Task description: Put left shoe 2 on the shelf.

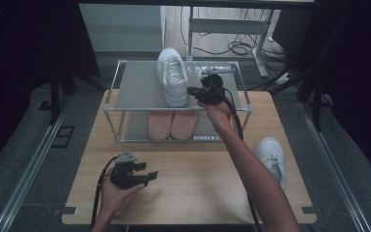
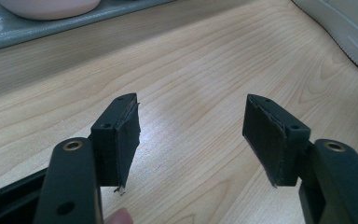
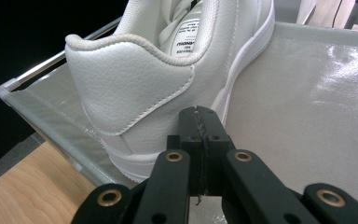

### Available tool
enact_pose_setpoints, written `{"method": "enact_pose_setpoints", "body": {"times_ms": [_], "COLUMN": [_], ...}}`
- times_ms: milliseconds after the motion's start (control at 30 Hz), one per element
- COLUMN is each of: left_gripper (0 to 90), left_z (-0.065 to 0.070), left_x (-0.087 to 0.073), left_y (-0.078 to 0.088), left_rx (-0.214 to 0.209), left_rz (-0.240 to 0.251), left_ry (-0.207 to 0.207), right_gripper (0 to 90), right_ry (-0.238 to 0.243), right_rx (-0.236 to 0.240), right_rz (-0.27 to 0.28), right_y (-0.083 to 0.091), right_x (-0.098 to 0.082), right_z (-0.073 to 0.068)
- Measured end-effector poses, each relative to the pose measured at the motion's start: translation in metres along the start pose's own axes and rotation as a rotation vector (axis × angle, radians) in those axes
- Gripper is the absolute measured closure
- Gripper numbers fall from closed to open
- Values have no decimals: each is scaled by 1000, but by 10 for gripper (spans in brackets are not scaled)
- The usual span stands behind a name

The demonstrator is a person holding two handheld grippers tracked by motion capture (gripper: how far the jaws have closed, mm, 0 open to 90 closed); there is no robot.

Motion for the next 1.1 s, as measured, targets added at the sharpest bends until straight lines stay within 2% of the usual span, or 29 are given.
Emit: {"method": "enact_pose_setpoints", "body": {"times_ms": [767, 1100], "left_gripper": [371, 371], "left_z": [-1, 0], "left_x": [0, 0], "left_y": [0, 0], "left_rx": [-2, -4], "left_rz": [2, 2], "left_ry": [5, 4], "right_gripper": [899, 899], "right_ry": [-4, -27], "right_rx": [72, 78], "right_rz": [19, 31], "right_y": [-24, -30], "right_x": [2, 3], "right_z": [-39, -45]}}
Point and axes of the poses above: each handheld gripper's, and its own axes: y roughly backward along the jaws, x roughly out of its top, z roughly to its right, the point moved 9 cm from there along -y, roughly forward along the jaws, and after that the axes turned 7 degrees about z, right-handed, at the moved point
